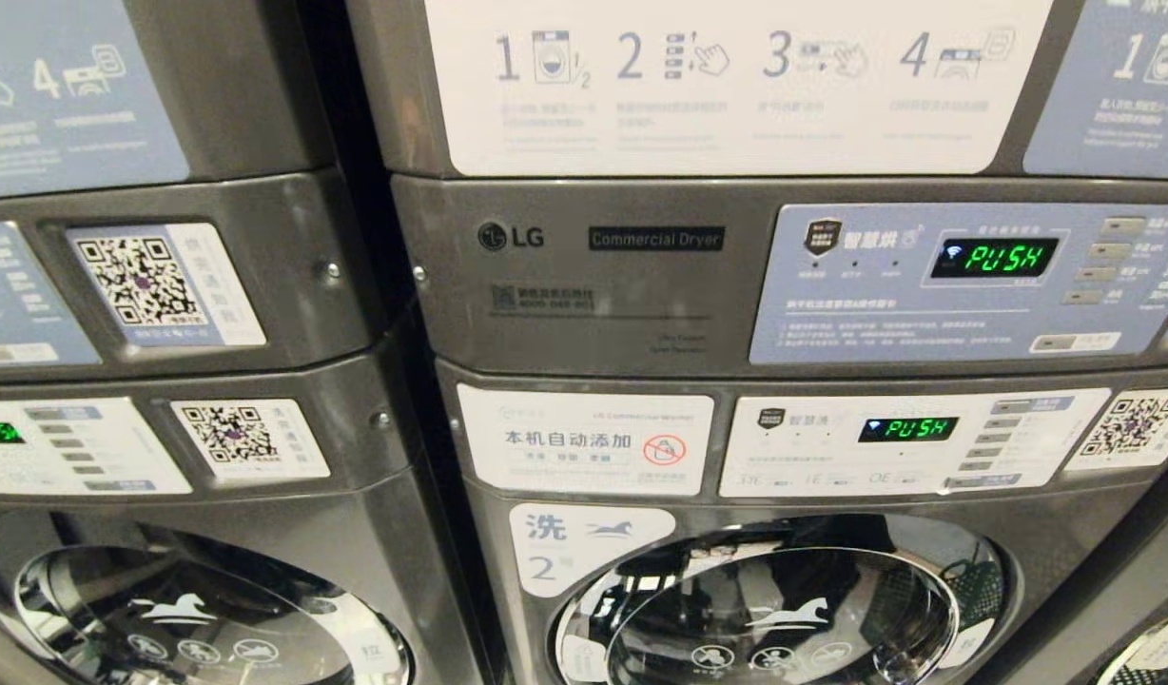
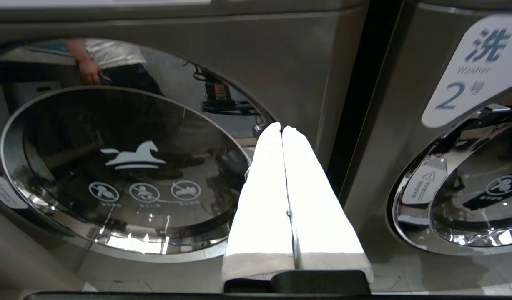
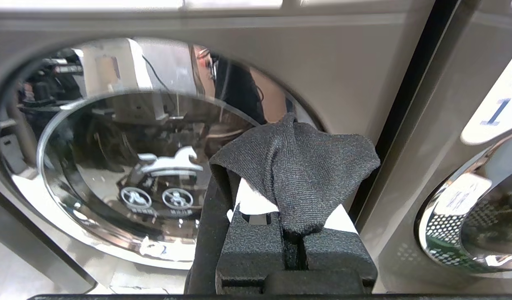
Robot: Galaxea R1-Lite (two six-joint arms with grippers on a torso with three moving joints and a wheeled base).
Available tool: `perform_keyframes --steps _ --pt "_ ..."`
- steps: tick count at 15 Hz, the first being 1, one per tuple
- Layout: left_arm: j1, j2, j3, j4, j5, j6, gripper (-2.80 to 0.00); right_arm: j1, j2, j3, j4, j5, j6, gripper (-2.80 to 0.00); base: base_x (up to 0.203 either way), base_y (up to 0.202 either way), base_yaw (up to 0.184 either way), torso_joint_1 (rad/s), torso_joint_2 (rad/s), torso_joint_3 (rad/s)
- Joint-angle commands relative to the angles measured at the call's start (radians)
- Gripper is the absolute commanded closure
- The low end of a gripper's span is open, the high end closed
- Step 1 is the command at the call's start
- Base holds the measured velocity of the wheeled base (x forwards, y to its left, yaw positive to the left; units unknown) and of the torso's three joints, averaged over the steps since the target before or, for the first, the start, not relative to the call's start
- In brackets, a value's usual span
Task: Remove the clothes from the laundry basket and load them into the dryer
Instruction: Put the clothes in the dryer
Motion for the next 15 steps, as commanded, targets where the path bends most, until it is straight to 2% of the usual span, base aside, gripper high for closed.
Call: perform_keyframes --steps 1,11,15 --pt "0.0 0.0 0.0 -0.001 0.0 0.0 0.0 0.0 0.001 0.002 0.0 0.0 0.0 0.0 0.0 0.0 0.0 0.194 -0.52 -0.321" --pt "0.0 0.0 0.0 0.0 0.001 0.002 0.0 0.0 0.001 0.002 0.0 0.0 -0.003 0.0 0.0 0.0 0.0 0.237 -0.56 -0.333" --pt "0.0 0.0 0.0 0.0 0.0 0.002 0.0 0.0 0.001 0.002 0.0 0.0 -0.003 0.0 0.0 0.0 0.0 0.195 -0.44 -0.246"
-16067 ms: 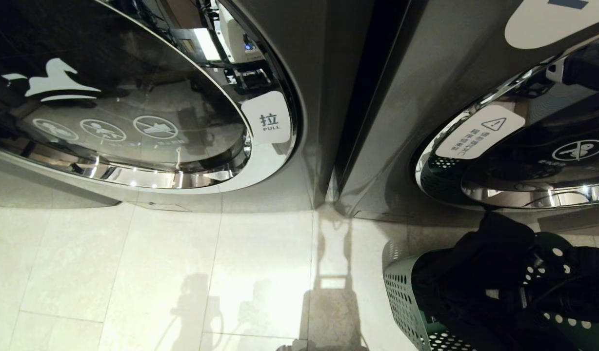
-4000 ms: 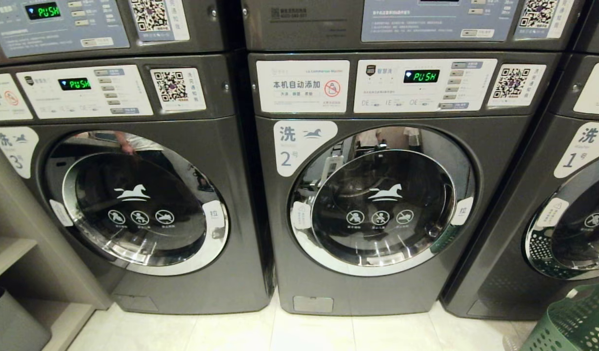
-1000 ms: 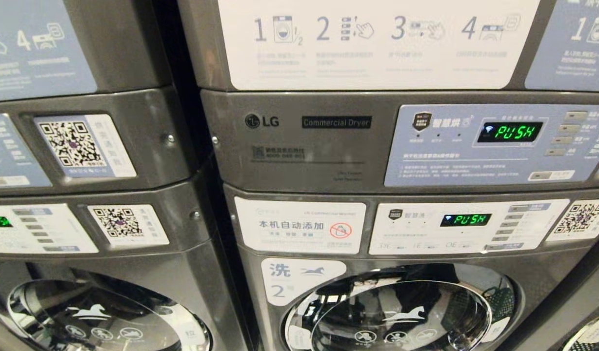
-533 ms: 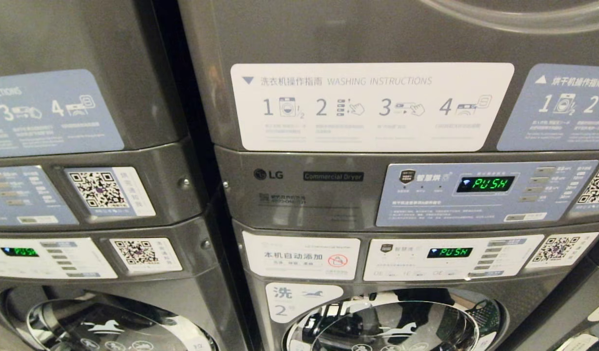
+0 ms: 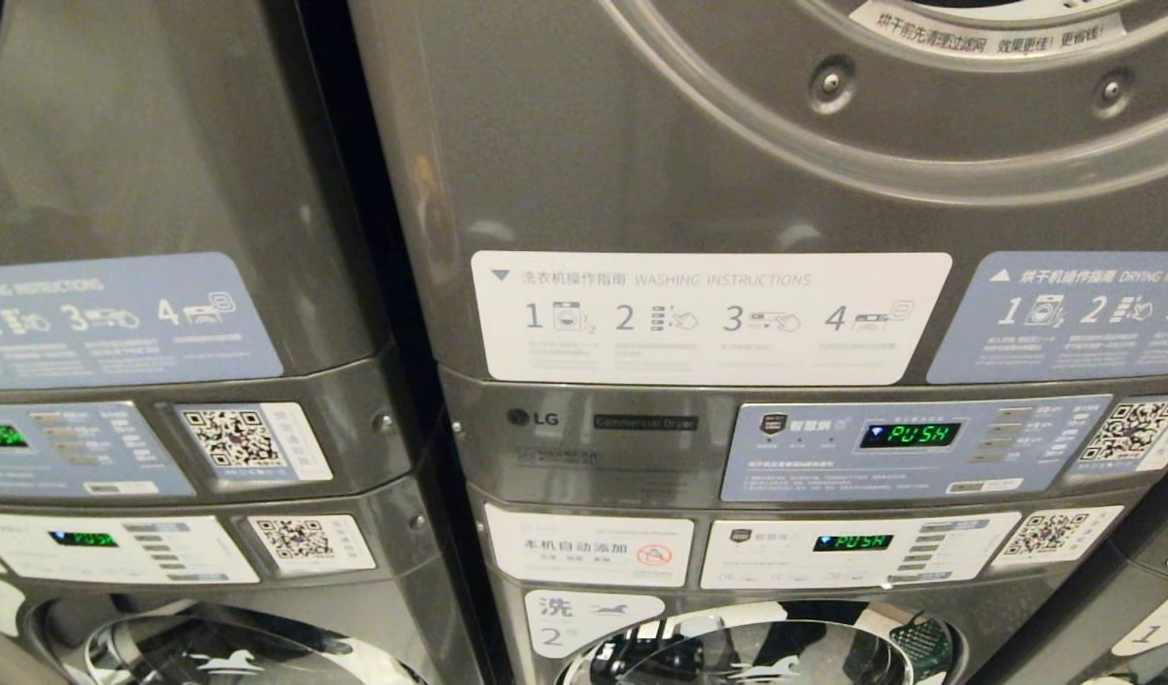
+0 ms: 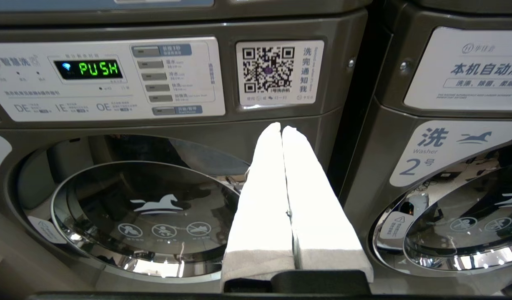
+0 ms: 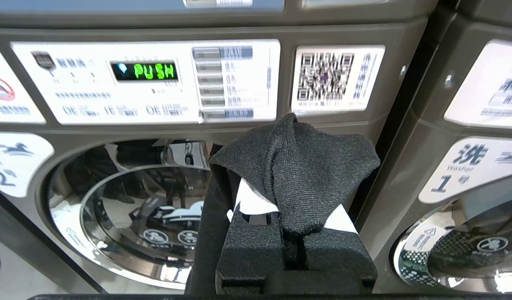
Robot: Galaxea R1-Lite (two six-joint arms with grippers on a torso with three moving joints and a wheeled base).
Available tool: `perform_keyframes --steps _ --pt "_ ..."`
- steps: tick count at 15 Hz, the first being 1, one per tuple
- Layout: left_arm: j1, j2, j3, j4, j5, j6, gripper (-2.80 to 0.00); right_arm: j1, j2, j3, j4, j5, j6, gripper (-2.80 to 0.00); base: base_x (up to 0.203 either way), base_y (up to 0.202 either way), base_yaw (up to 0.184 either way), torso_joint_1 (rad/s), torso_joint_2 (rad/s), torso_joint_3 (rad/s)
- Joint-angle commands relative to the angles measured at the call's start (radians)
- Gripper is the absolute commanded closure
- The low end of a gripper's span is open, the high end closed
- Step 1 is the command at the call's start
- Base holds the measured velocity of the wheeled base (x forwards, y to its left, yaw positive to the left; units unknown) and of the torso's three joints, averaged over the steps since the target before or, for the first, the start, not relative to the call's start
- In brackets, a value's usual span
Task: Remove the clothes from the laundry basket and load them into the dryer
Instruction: Put the clothes in the dryer
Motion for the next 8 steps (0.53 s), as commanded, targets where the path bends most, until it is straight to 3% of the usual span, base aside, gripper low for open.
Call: perform_keyframes --steps 1,8 --pt "0.0 0.0 0.0 0.0 0.0 0.001 0.0 0.0 0.001 0.002 0.0 0.0 0.0 0.0 0.0 0.0 0.0 0.171 -0.37 -0.209" --pt "0.0 0.0 0.002 0.0 0.0 -0.001 0.0 0.0 0.001 0.002 0.0 0.0 0.0 0.0 0.0 0.0 0.0 0.156 -0.34 -0.186"
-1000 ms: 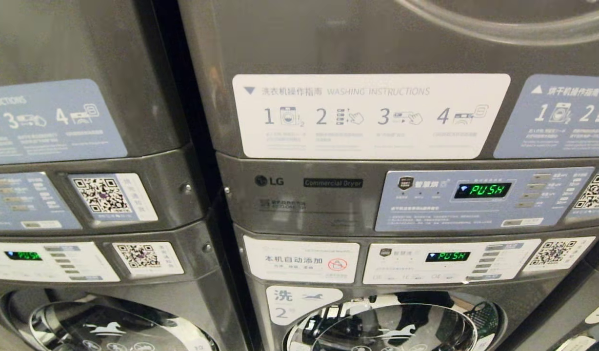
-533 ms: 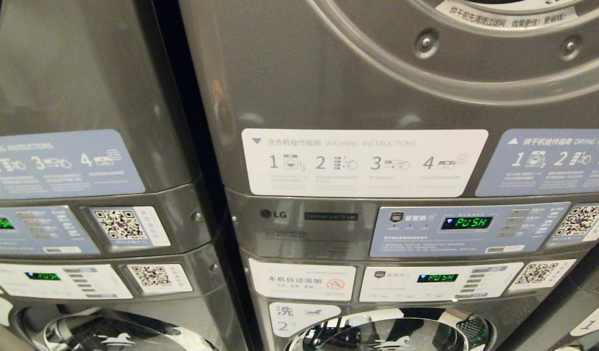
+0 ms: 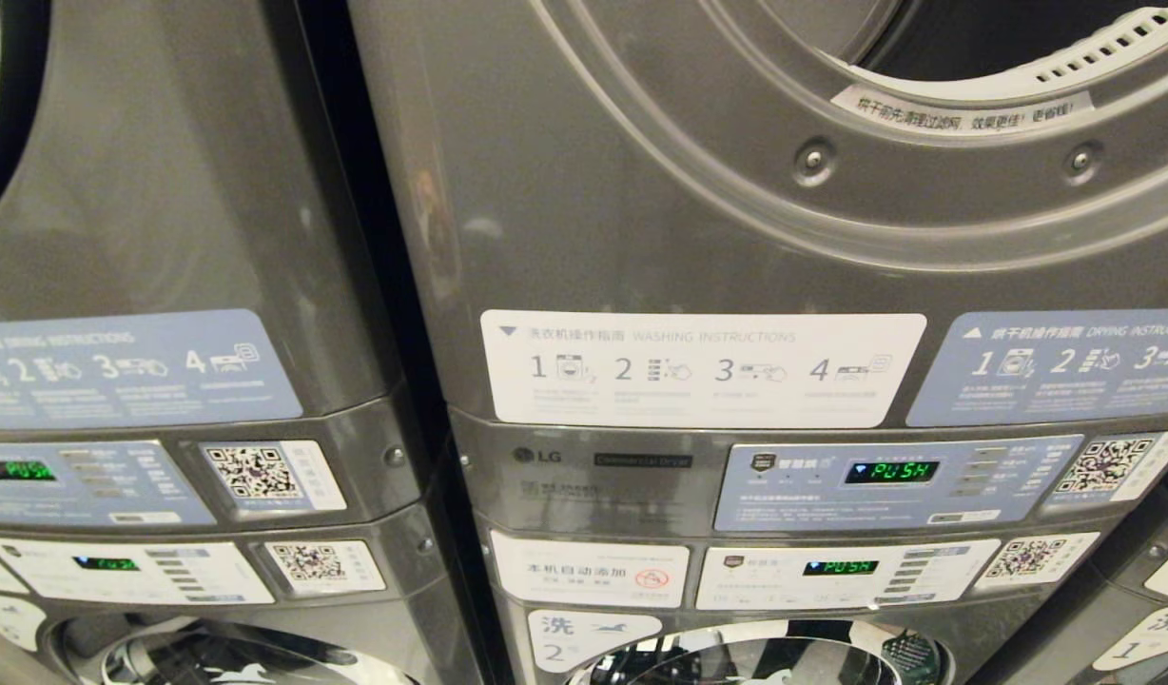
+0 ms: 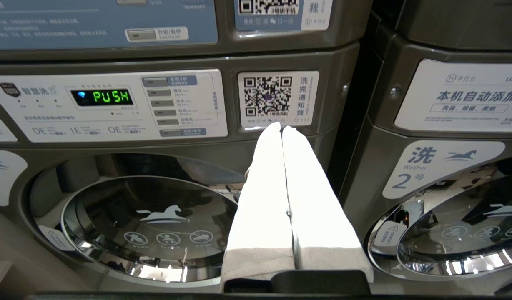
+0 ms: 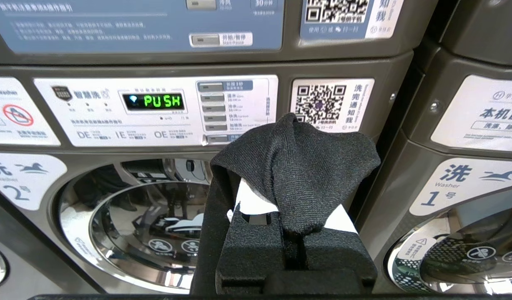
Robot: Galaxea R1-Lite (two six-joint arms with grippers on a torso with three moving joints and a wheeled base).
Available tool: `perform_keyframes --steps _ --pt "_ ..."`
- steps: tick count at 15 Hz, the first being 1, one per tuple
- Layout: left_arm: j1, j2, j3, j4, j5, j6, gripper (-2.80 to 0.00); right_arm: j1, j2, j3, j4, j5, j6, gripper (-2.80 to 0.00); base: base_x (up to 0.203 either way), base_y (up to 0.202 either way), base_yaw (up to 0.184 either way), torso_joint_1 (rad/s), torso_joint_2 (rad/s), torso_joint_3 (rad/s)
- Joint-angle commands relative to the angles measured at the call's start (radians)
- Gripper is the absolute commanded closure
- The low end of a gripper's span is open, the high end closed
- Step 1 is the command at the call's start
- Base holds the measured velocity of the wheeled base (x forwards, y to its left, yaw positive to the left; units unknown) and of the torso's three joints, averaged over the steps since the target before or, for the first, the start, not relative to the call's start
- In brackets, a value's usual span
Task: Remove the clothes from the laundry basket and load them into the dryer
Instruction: Put the clothes in the dryer
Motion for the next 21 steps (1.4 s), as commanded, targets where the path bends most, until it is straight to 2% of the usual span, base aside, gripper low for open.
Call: perform_keyframes --steps 1,10,21 --pt "0.0 0.0 -0.001 0.0 0.001 0.0 0.0 0.0 0.001 0.002 -0.001 0.0 0.002 0.0 0.0 0.0 0.0 0.147 -0.33 -0.177" --pt "0.0 0.0 -0.001 0.0 0.002 0.0 0.0 0.0 0.001 0.002 -0.001 0.0 -0.001 0.0 0.0 0.0 0.0 0.149 -0.31 -0.165" --pt "0.0 0.0 -0.001 0.0 0.001 0.001 0.0 0.0 0.001 0.002 -0.001 0.0 0.002 0.0 0.0 0.0 0.0 0.085 -0.17 -0.09"
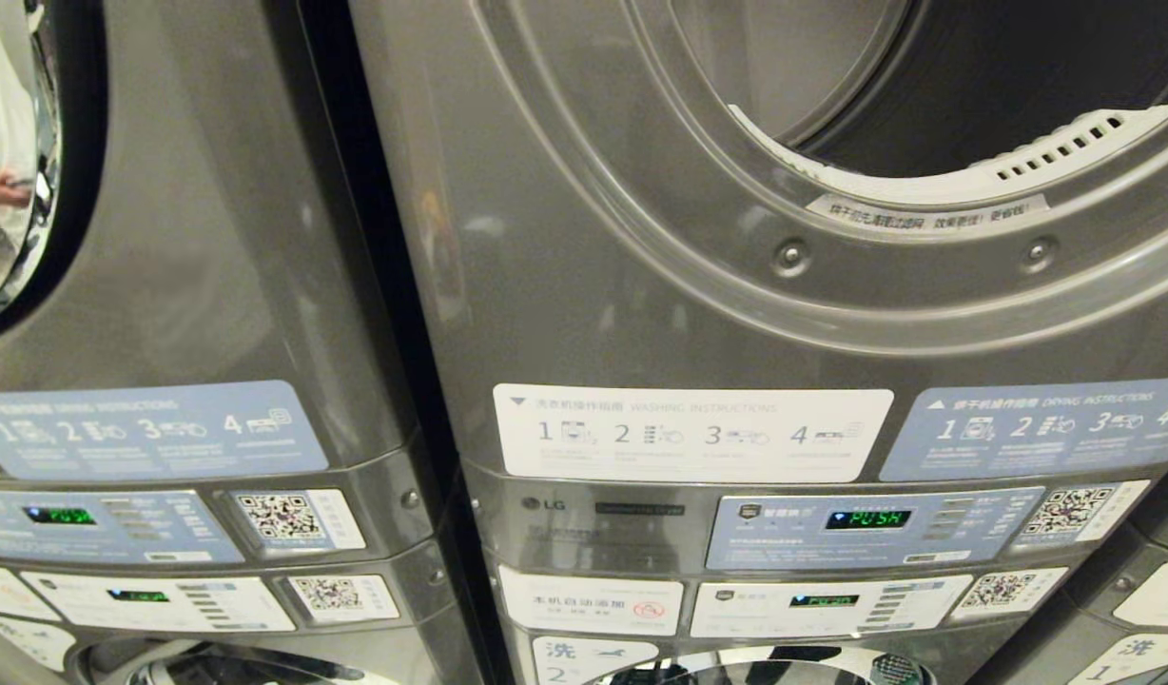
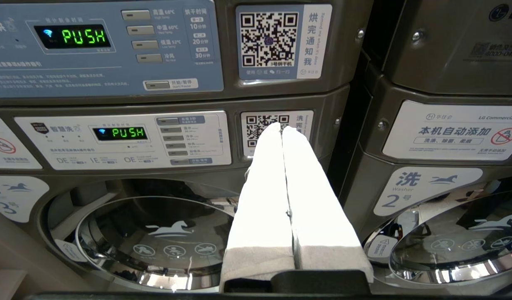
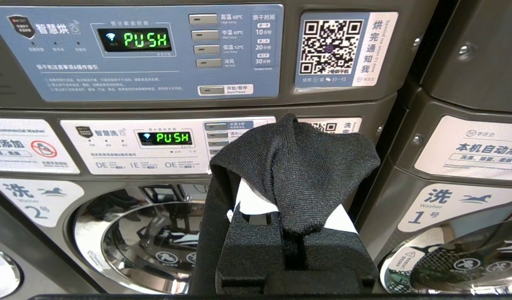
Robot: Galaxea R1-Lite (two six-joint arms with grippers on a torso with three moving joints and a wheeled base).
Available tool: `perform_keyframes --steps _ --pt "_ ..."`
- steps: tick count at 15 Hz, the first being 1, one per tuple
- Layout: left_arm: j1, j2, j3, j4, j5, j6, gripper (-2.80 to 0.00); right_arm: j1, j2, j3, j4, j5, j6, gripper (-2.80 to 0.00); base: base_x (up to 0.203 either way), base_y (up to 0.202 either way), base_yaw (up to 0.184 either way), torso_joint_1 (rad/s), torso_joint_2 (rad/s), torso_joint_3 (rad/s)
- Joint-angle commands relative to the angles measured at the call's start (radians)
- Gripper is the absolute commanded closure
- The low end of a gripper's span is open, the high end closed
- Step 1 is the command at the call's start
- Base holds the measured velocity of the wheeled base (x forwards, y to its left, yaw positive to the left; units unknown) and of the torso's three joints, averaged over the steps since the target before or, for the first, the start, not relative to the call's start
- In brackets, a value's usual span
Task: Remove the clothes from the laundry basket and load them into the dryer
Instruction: Put the clothes in the dryer
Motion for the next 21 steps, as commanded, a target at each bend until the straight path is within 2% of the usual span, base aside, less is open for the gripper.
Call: perform_keyframes --steps 1,21 --pt "0.0 0.0 0.0 0.001 0.001 -0.001 0.0 0.0 0.001 0.002 0.0 -0.001 -0.001 0.0 0.0 0.0 0.0 0.06 -0.15 -0.067" --pt "0.0 0.0 0.0 0.001 0.0 -0.001 0.0 0.0 0.001 0.002 0.001 0.0 -0.011 0.0 0.0 0.0 0.0 0.063 -0.12 -0.064"
